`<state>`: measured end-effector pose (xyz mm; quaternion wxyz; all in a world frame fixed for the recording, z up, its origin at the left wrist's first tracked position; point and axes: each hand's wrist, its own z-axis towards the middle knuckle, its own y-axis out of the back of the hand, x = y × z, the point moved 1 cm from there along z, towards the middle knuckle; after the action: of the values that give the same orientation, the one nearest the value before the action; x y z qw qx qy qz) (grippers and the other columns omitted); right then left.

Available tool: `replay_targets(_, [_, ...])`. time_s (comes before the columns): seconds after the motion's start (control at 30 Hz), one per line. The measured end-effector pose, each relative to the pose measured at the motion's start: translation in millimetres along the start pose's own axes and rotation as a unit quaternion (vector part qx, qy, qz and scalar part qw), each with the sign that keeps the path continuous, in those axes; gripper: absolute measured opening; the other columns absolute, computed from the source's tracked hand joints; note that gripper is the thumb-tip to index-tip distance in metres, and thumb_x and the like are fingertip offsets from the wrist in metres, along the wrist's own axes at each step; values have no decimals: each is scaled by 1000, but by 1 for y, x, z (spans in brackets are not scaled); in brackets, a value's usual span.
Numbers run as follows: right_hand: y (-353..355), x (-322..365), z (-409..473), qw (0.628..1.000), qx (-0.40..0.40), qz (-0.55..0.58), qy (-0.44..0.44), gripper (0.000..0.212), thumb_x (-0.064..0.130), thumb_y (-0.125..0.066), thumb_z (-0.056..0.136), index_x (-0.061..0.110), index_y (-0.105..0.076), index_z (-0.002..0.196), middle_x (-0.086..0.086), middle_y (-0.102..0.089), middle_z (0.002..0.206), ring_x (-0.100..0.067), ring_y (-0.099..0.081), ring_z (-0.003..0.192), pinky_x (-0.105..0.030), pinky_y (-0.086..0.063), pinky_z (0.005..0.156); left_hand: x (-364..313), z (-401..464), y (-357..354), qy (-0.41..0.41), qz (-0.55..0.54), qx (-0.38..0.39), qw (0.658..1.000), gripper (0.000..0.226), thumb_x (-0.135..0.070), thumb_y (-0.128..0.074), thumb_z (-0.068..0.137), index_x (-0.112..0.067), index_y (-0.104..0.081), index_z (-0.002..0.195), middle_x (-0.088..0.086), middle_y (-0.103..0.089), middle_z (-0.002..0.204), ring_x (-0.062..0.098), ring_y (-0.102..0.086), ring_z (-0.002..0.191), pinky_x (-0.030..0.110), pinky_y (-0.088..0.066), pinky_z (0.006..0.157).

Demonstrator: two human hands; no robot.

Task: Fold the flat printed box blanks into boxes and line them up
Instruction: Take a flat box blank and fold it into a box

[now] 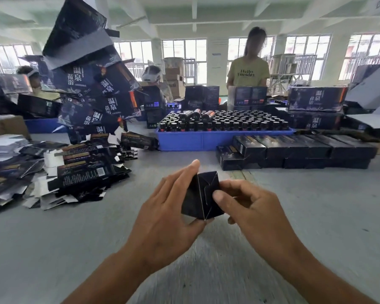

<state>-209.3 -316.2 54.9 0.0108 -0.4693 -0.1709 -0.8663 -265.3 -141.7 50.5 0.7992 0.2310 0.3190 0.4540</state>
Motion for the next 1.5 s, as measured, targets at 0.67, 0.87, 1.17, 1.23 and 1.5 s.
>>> replay_targets(0.67, [-4, 6, -6, 996, -23, -81, 32, 20, 62, -56, 79, 48, -65, 90, 30, -67, 94, 4, -66, 90, -16, -54, 75, 2, -4, 0, -25, -16, -23, 999, 84, -49, -75, 79, -19, -38, 148, -5, -47, 144, 12, -48, 128, 5, -32, 104])
replay_targets(0.87, [-6, 2, -8, 998, 27, -55, 8, 64, 78, -62, 73, 50, -51, 130, 37, -59, 115, 9, -62, 104, -14, -57, 76, 5, -4, -5, -95, 33, -16, 995, 80, -44, -65, 82, -24, -32, 151, -11, -39, 151, 9, -36, 141, 27, -39, 112])
replay_targets(1.17, [4, -17, 6, 984, 22, 109, -137, 56, 25, -76, 56, 27, -66, 111, 2, -77, 97, -16, -73, 93, -31, -61, 79, 10, -1, -4, 20, -10, -127, 992, 69, -19, -63, 91, -26, -32, 152, -5, -36, 156, 7, -32, 144, 27, -32, 113])
replay_targets(1.23, [3, -19, 5, 979, 54, 126, -153, 51, 22, -78, 54, 21, -69, 104, 1, -77, 95, -18, -74, 92, -28, -59, 75, 15, 2, 4, 155, -154, -130, 967, 62, -48, -57, 95, -37, -32, 150, -12, -49, 143, -5, -47, 128, 19, -40, 101])
replay_targets(1.5, [-9, -17, -3, 977, 140, 16, -159, 48, 42, -87, 68, 33, -65, 111, 19, -75, 101, -1, -72, 94, -26, -56, 84, 30, 5, 10, 240, -441, -83, 861, 62, -39, -72, 79, -37, -49, 136, -5, -74, 114, 15, -72, 103, 41, -60, 86])
